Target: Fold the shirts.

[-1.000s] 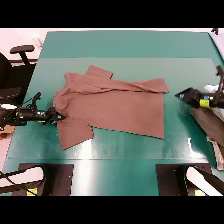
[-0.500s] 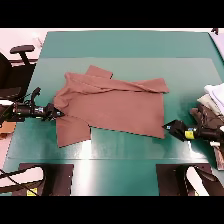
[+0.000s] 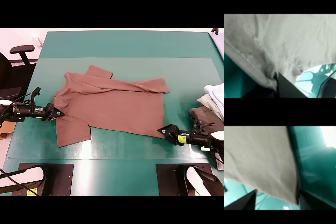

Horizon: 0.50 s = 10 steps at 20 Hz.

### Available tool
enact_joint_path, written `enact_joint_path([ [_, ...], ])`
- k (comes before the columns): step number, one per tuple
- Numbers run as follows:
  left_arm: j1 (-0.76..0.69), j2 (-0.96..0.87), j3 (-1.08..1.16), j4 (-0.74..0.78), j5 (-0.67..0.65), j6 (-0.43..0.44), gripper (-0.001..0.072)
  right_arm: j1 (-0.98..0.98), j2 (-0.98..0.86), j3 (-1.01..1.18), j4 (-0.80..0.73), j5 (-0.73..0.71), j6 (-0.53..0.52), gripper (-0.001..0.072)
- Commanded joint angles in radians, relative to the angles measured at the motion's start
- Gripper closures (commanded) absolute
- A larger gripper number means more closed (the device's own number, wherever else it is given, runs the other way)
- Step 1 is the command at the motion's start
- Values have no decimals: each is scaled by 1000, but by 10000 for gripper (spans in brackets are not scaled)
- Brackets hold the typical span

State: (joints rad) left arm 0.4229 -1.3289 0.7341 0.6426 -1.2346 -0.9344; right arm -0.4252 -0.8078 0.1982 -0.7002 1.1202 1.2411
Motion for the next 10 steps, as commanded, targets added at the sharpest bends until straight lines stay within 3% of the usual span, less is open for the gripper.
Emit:
enact_joint_path([
  [1, 0, 0, 1, -10, -22, -1, 687, 101, -126, -6, 158, -95, -90, 255],
  [2, 0, 2, 1, -23, -30, 0, 687, 159, -159, 4, 190, -101, -115, 513],
  [3, 0, 7, 2, -42, -35, -1, 687, 225, -184, 24, 241, -107, -142, 691],
  [6, 0, 116, 14, -94, -55, -9, 688, 398, -140, 138, 378, -172, -159, 692],
  [10, 0, 367, 208, -106, -117, -89, 688, 478, 57, 399, 386, -309, -96, 692],
])
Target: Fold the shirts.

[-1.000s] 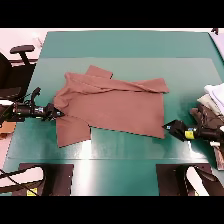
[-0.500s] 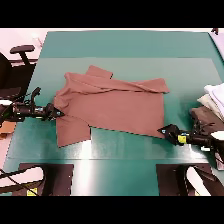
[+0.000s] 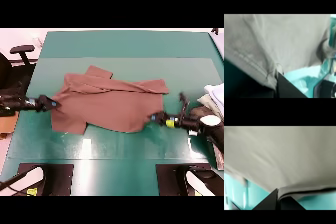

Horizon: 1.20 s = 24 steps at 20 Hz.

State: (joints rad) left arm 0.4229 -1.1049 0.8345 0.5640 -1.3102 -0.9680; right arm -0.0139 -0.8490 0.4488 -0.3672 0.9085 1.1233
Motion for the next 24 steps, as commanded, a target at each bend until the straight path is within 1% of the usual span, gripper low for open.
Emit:
enact_joint_path([
  [1, 0, 208, 178, -35, -34, -98, 688, 61, 162, 221, 51, -129, 27, 693],
  [2, 0, 267, 254, -37, -25, -125, 688, 42, 220, 288, 50, -151, 32, 694],
  [4, 0, 358, 468, -9, -25, -134, 688, -29, 326, 434, 50, -153, 60, 694],
  [6, -3, 417, 730, 86, 0, -160, 688, -119, 410, 601, 34, -100, 74, 694],
  [7, -13, 428, 870, 145, 35, -180, 688, -172, 444, 692, -5, -82, 92, 694],
  [9, -30, 418, 1122, 178, 116, -204, 688, -296, 477, 860, -85, -72, 111, 694],
  [10, -29, 412, 1214, 180, 167, -206, 688, -363, 476, 937, -114, -69, 127, 694],
  [12, -29, 410, 1273, 182, 233, -212, 688, -506, 425, 1089, -121, -21, 159, 694],
  [14, -29, 399, 1223, 175, 218, -217, 688, -657, 317, 1212, -86, 145, 163, 694],
  [15, -29, 383, 1166, 166, 196, -233, 687, -721, 262, 1233, -48, 223, 162, 693],
  [16, -29, 364, 1101, 138, 172, -235, 687, -747, 214, 1223, -19, 267, 162, 693],
  [17, -30, 336, 1022, 101, 137, -221, 687, -747, 170, 1180, -8, 293, 150, 694],
  [19, -31, 266, 845, 19, 85, -138, 687, -703, 97, 1031, -35, 373, 108, 694],
  [20, -31, 229, 740, -6, 83, -103, 687, -655, 65, 933, -41, 389, 79, 694],
  [21, -31, 197, 642, -36, 90, -61, 688, -576, 34, 820, -57, 358, 35, 694],
  [23, -44, 129, 444, -121, 125, 63, 687, -422, -32, 623, -92, 218, -41, 693],
  [24, -75, 91, 357, -125, 179, 132, 687, -352, -74, 553, -113, 137, -81, 693],
])
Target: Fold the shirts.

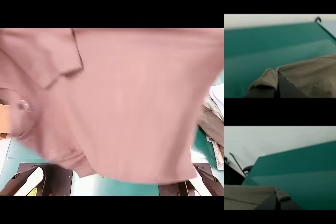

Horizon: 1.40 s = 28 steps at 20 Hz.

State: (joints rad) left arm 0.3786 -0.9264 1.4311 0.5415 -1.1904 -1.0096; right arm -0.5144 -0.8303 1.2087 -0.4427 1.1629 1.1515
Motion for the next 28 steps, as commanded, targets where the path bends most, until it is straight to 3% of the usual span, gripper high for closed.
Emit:
enact_joint_path([
  [1, -74, -130, -306, -96, 128, 251, 687, 218, -146, -263, -57, -217, -132, 693],
  [3, -169, -250, -377, -95, 298, 370, 687, 304, -261, -313, -66, -399, -184, 693],
  [5, -225, -396, -359, -99, 421, 410, 687, 346, -391, -298, -64, -530, -235, 691],
  [9, -243, -650, -148, -108, 395, 416, 687, 340, -660, -60, -64, -470, -279, 692],
  [13, -243, -696, 31, -107, 415, 413, 686, 312, -795, 171, -63, -352, -257, 692],
  [15, -229, -691, 81, -84, 325, 401, 688, 303, -811, 219, -66, -271, -251, 692],
  [17, -198, -653, 67, -35, 269, 325, 690, 303, -783, 202, -87, -218, -232, 694],
  [19, -159, -591, -5, -17, 274, 329, 691, 303, -714, 111, -163, -226, -181, 695],
  [23, -127, -539, -228, 55, 196, 337, 691, 303, -603, -135, -188, -273, -196, 695],
  [28, -126, -539, -463, 59, 323, 338, 689, 303, -599, -304, -188, -333, -240, 694],
])
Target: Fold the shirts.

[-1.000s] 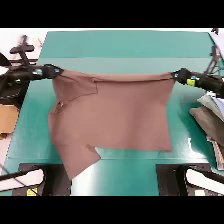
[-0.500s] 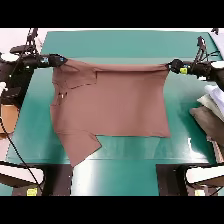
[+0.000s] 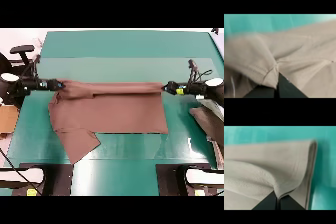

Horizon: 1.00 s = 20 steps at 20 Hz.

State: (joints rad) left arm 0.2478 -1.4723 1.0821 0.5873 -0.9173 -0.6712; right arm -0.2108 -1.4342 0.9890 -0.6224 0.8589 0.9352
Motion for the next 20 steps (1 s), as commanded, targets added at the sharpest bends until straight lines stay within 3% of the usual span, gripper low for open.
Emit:
enact_joint_path([
  [1, 4, 6, -127, 21, 45, 0, 688, 0, -6, -93, -8, -29, -25, 694],
  [8, 5, 6, -129, 60, 15, -10, 686, 0, -28, -97, -7, 7, -27, 691],
  [9, 5, 6, -128, 60, -2, -11, 684, 0, -27, -97, -6, 15, -27, 660],
  [10, 10, 7, -117, 60, -35, -13, 539, 0, -18, -97, -7, 18, -27, 419],
  [11, 29, 10, -98, 60, -73, -34, 124, -1, 3, -97, -8, 19, -27, 98],
  [12, 60, 28, -85, 63, -92, -65, 75, -10, 31, -97, -11, 23, -27, 57],
  [15, 210, 158, -81, 57, -143, -75, 73, -109, 145, -98, -29, 97, -17, 58],
  [17, 302, 258, -103, 80, -279, -94, 73, -195, 209, -113, -69, 223, 12, 58],
  [20, 343, 389, -243, 229, -312, -262, 73, -268, 315, -225, -69, 310, 24, 58],
])
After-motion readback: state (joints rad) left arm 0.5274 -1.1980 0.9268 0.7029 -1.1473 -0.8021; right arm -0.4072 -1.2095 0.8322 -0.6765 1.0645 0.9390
